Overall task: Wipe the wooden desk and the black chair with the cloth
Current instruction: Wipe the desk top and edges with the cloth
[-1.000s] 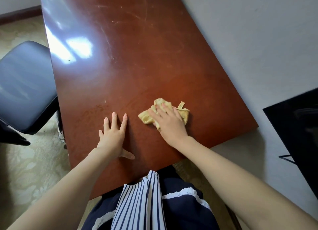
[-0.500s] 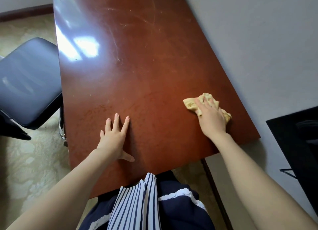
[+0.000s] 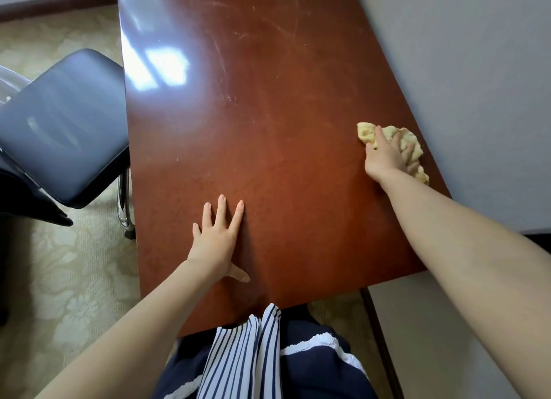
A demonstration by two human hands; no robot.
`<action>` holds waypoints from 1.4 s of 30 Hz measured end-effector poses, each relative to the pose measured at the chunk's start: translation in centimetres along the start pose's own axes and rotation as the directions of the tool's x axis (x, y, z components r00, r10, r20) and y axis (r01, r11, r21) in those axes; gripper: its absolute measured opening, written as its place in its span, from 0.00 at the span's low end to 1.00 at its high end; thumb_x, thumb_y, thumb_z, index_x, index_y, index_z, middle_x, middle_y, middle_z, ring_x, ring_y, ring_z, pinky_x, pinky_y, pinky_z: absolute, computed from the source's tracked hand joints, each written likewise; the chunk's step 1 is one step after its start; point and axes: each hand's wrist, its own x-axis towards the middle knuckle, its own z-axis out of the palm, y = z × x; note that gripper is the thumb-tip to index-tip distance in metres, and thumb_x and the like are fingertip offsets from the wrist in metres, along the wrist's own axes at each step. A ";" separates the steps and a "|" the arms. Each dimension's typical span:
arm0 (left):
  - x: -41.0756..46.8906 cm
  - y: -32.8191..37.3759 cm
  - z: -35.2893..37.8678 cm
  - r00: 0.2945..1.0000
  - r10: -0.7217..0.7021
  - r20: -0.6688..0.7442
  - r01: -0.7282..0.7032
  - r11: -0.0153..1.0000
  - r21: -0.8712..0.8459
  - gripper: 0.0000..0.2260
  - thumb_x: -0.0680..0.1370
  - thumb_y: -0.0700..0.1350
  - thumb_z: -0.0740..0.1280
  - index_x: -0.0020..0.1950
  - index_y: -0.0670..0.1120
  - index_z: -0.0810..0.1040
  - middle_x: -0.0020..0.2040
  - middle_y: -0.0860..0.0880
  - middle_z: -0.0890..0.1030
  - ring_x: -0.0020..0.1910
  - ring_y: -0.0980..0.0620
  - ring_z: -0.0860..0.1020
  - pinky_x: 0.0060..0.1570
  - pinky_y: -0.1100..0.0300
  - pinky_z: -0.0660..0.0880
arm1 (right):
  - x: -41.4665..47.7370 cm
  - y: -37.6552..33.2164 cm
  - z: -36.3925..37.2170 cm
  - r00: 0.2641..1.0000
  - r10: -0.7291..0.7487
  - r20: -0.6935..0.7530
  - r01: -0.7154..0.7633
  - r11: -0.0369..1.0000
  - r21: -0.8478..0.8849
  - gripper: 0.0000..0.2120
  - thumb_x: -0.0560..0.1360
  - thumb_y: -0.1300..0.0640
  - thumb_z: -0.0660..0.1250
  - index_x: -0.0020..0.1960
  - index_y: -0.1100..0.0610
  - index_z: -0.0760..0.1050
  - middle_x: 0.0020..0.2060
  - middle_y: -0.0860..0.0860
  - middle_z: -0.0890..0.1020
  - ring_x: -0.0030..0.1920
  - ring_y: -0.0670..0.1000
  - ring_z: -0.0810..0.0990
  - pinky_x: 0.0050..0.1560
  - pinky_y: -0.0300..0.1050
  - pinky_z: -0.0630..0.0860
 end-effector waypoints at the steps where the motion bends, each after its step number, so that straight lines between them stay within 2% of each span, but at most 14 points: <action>1: 0.1 0.0 0.0 1.000 -0.001 0.002 0.001 1.000 -0.005 0.66 0.58 0.64 0.77 0.75 0.51 0.29 0.75 0.42 0.31 0.75 0.36 0.37 0.71 0.38 0.52 | -0.2 -0.6 0.2 0.999 -0.051 0.020 0.051 0.998 -0.025 0.23 0.82 0.46 0.49 0.75 0.39 0.49 0.77 0.49 0.45 0.75 0.59 0.39 0.71 0.64 0.41; 5: 0.2 -0.1 0.1 1.000 0.008 -0.004 -0.008 1.000 -0.021 0.66 0.58 0.63 0.78 0.75 0.51 0.29 0.75 0.43 0.31 0.75 0.36 0.36 0.71 0.38 0.52 | -2.6 -3.9 2.1 0.953 -0.294 0.074 0.301 0.946 -0.122 0.22 0.81 0.46 0.50 0.75 0.38 0.51 0.77 0.48 0.49 0.76 0.58 0.43 0.72 0.62 0.45; 9: 0.0 -0.3 -0.1 1.000 0.027 -0.009 -0.027 0.999 -0.027 0.65 0.58 0.64 0.77 0.75 0.52 0.30 0.76 0.43 0.33 0.75 0.37 0.37 0.71 0.39 0.52 | -6.5 -6.6 4.6 0.839 -0.530 0.121 0.544 0.816 -0.195 0.23 0.81 0.47 0.52 0.75 0.41 0.52 0.77 0.48 0.52 0.76 0.57 0.47 0.72 0.61 0.47; 13: -0.2 -1.0 -0.3 0.996 0.078 -0.031 -0.081 0.991 -0.103 0.61 0.61 0.63 0.76 0.77 0.50 0.34 0.77 0.44 0.35 0.75 0.38 0.38 0.72 0.40 0.52 | -10.7 -7.0 6.7 0.728 -0.673 0.129 0.683 0.699 -0.211 0.23 0.81 0.50 0.54 0.75 0.43 0.55 0.75 0.48 0.58 0.75 0.55 0.51 0.72 0.61 0.48; 17: -0.5 -3.7 -0.4 0.976 0.190 -0.102 -0.211 0.943 -0.257 0.56 0.65 0.59 0.77 0.78 0.46 0.41 0.78 0.45 0.43 0.77 0.43 0.42 0.74 0.50 0.49 | -14.2 -5.2 7.8 0.595 -0.789 0.151 0.798 0.559 -0.225 0.23 0.80 0.51 0.57 0.74 0.43 0.59 0.73 0.47 0.64 0.73 0.53 0.58 0.73 0.56 0.50; 20: -1.4 -6.1 0.1 0.959 0.194 -0.205 -0.251 0.920 -0.302 0.54 0.65 0.56 0.77 0.78 0.46 0.45 0.78 0.45 0.46 0.77 0.45 0.46 0.74 0.51 0.51 | -16.9 -3.0 8.1 0.477 -0.866 0.149 0.875 0.451 -0.177 0.22 0.76 0.52 0.66 0.69 0.48 0.70 0.67 0.51 0.74 0.68 0.55 0.69 0.70 0.58 0.58; 23: -2.1 -7.7 1.1 0.970 0.035 -0.240 -0.081 0.979 -0.185 0.56 0.64 0.63 0.75 0.78 0.44 0.43 0.78 0.43 0.43 0.77 0.43 0.43 0.74 0.45 0.50 | -19.4 -1.0 9.0 0.391 -0.911 0.129 0.915 0.371 -0.155 0.21 0.69 0.53 0.74 0.62 0.50 0.78 0.59 0.51 0.80 0.60 0.56 0.78 0.65 0.60 0.69; 26: -2.6 -8.6 1.7 0.972 -0.167 -0.164 0.140 0.977 -0.164 0.61 0.62 0.68 0.72 0.77 0.42 0.38 0.77 0.41 0.38 0.76 0.42 0.39 0.73 0.44 0.49 | -19.5 -0.5 9.1 0.293 -0.951 0.100 0.950 0.277 -0.147 0.19 0.69 0.55 0.75 0.59 0.50 0.80 0.58 0.50 0.81 0.58 0.54 0.79 0.62 0.59 0.71; 28: -2.8 -8.9 1.9 0.966 -0.226 -0.126 0.206 0.966 -0.156 0.62 0.61 0.70 0.71 0.76 0.40 0.36 0.77 0.40 0.36 0.76 0.42 0.39 0.73 0.43 0.49 | -18.2 -1.3 8.8 0.245 -0.964 0.105 0.960 0.226 -0.168 0.18 0.71 0.56 0.73 0.60 0.51 0.79 0.58 0.51 0.81 0.58 0.54 0.79 0.62 0.58 0.72; 31: -3.0 -9.0 2.0 0.964 -0.243 -0.106 0.226 0.962 -0.151 0.63 0.61 0.71 0.70 0.76 0.38 0.36 0.77 0.40 0.36 0.76 0.42 0.39 0.73 0.43 0.49 | -15.9 -4.0 8.2 0.297 -0.943 0.150 0.946 0.269 -0.178 0.17 0.75 0.57 0.68 0.64 0.52 0.76 0.63 0.53 0.77 0.62 0.57 0.75 0.66 0.57 0.68; 34: -2.9 -9.0 1.8 0.968 -0.232 -0.096 0.220 0.968 -0.119 0.63 0.61 0.71 0.70 0.76 0.37 0.37 0.77 0.39 0.38 0.76 0.40 0.41 0.73 0.45 0.50 | -13.0 -8.0 7.5 0.420 -0.887 0.189 0.897 0.375 -0.235 0.19 0.80 0.53 0.60 0.71 0.48 0.67 0.71 0.50 0.68 0.69 0.55 0.66 0.71 0.50 0.58; 36: -2.9 -9.4 1.6 0.972 -0.217 -0.092 0.207 0.972 -0.108 0.62 0.62 0.72 0.69 0.76 0.38 0.38 0.77 0.40 0.39 0.77 0.40 0.42 0.73 0.45 0.50 | -11.0 -10.8 7.0 0.516 -0.843 0.152 0.846 0.474 -0.246 0.20 0.81 0.51 0.57 0.72 0.47 0.64 0.72 0.49 0.66 0.70 0.55 0.64 0.70 0.47 0.58; 39: -3.0 -10.3 1.4 0.980 -0.184 -0.081 0.175 0.979 -0.106 0.60 0.62 0.71 0.69 0.77 0.40 0.39 0.78 0.42 0.39 0.77 0.43 0.42 0.73 0.44 0.48 | -9.4 -14.7 6.5 0.680 -0.727 0.093 0.724 0.646 -0.243 0.19 0.81 0.51 0.56 0.72 0.48 0.64 0.71 0.51 0.67 0.68 0.58 0.65 0.67 0.50 0.62; 42: -3.2 -11.0 1.3 0.986 -0.157 -0.062 0.150 0.982 -0.113 0.60 0.63 0.70 0.70 0.77 0.42 0.38 0.78 0.44 0.37 0.77 0.45 0.41 0.73 0.44 0.47 | -9.9 -17.7 7.6 0.790 -0.609 0.072 0.608 0.764 -0.215 0.19 0.82 0.53 0.55 0.73 0.49 0.62 0.73 0.52 0.63 0.72 0.58 0.59 0.72 0.53 0.56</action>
